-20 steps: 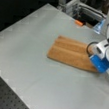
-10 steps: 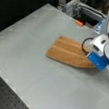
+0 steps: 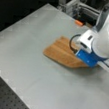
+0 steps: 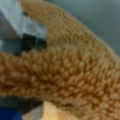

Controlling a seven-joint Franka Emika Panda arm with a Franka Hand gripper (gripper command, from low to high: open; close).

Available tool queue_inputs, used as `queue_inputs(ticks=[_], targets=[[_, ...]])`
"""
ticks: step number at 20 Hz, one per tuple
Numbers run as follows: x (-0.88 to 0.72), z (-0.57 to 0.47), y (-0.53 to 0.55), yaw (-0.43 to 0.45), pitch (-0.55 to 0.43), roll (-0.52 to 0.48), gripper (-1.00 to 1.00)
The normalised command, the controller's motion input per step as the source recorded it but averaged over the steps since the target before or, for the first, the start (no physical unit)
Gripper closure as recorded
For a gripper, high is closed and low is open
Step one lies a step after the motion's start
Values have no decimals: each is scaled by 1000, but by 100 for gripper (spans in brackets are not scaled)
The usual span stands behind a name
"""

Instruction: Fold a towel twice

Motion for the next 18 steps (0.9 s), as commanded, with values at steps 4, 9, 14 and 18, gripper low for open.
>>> queue_inputs(ticks=[4, 9, 14, 18], targets=[[396, 203, -375, 90, 269, 44, 100], [454, 206, -376, 65, 255, 14, 100], [374, 195, -267, 75, 302, -41, 100], [336, 171, -192, 83, 310, -83, 100]])
